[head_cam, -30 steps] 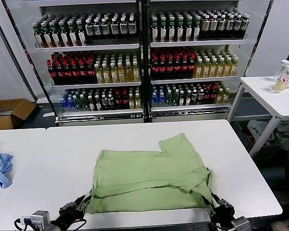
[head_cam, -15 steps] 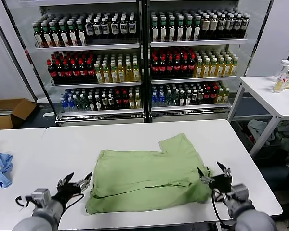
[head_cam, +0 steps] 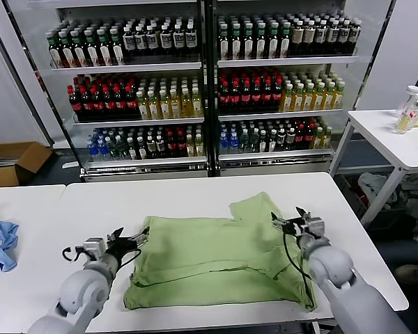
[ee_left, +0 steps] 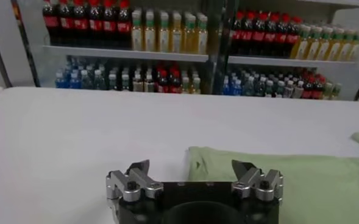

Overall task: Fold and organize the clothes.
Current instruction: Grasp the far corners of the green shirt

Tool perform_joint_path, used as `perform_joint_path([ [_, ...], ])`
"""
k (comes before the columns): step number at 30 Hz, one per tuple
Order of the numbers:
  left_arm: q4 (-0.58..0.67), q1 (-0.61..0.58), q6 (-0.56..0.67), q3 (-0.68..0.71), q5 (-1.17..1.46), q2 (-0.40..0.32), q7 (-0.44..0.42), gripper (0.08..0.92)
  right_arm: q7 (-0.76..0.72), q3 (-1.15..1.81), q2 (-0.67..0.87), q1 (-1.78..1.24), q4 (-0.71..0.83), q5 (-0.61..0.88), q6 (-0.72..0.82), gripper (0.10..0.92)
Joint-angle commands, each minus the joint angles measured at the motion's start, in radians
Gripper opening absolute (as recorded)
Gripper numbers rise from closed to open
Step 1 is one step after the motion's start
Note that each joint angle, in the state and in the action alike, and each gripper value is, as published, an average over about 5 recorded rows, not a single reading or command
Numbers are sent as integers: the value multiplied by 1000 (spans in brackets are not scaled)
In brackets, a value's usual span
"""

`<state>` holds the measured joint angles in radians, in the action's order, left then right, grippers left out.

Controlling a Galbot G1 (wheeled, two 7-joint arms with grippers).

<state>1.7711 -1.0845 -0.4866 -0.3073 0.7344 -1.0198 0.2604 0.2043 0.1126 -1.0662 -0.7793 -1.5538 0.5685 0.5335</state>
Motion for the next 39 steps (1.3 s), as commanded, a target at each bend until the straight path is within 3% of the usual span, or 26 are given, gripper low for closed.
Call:
perform_joint_path([
  [1, -214, 221, -7, 144, -6, -24, 0, 823, 1, -105, -79, 196, 212, 16, 42, 823],
  [14, -246, 244, -58, 166, 15, -48, 21, 822, 8, -137, -123, 240, 327, 31, 40, 821],
  [19, -226, 222, -81, 159, 65, -42, 11, 815, 8, -135, -120, 217, 326, 45, 44, 736],
  [30, -186, 170, -73, 129, 163, -31, -41, 524, -1, -126, -117, 180, 292, 71, 42, 415],
  [39, -104, 109, 4, 70, 263, -18, -95, 264, -20, -98, -93, 131, 195, 70, -9, 159],
])
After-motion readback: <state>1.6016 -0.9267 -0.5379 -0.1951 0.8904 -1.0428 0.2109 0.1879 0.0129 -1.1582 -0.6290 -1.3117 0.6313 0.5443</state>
